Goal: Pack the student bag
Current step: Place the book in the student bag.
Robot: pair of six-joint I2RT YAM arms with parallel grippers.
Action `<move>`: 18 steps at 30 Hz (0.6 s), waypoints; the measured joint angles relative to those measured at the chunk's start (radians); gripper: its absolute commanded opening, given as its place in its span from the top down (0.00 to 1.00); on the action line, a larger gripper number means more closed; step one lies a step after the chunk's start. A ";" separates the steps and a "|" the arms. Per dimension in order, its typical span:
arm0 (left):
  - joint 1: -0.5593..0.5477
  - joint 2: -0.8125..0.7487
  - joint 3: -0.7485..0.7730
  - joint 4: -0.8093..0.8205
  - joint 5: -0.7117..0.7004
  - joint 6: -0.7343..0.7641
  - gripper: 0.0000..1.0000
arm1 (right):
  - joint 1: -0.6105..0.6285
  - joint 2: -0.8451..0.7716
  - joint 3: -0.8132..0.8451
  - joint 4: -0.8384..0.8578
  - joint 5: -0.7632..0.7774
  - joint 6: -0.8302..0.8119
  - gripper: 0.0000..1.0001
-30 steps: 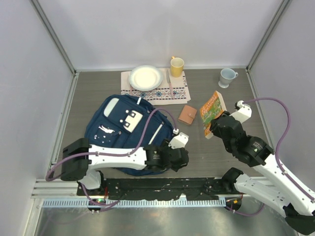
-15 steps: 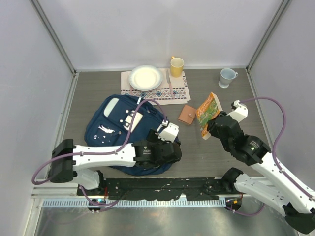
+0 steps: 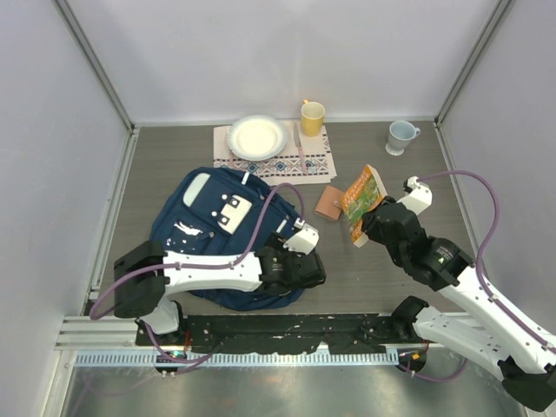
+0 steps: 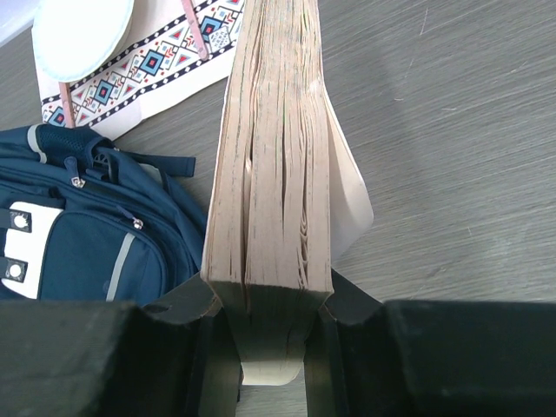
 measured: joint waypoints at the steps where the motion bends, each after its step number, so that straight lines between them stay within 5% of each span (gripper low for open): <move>1: 0.005 0.011 0.000 0.000 0.000 0.000 0.25 | 0.000 0.002 -0.001 0.002 -0.003 0.000 0.99; 8: 0.040 0.020 -0.005 0.001 -0.001 -0.005 0.38 | 0.000 0.014 -0.004 0.009 -0.021 0.003 0.99; 10: 0.047 0.015 -0.014 0.007 0.000 -0.005 0.51 | 0.000 0.016 -0.006 0.010 -0.024 0.002 0.99; 14: 0.058 -0.010 -0.040 0.040 0.019 -0.006 0.43 | 0.000 0.017 -0.010 0.012 -0.031 0.002 0.99; 15: 0.058 -0.014 -0.044 0.043 0.021 -0.005 0.59 | 0.000 0.017 -0.012 0.014 -0.032 0.002 0.99; 18: 0.064 -0.015 -0.048 0.050 0.034 -0.010 0.74 | 0.000 0.027 -0.014 0.023 -0.037 0.002 0.99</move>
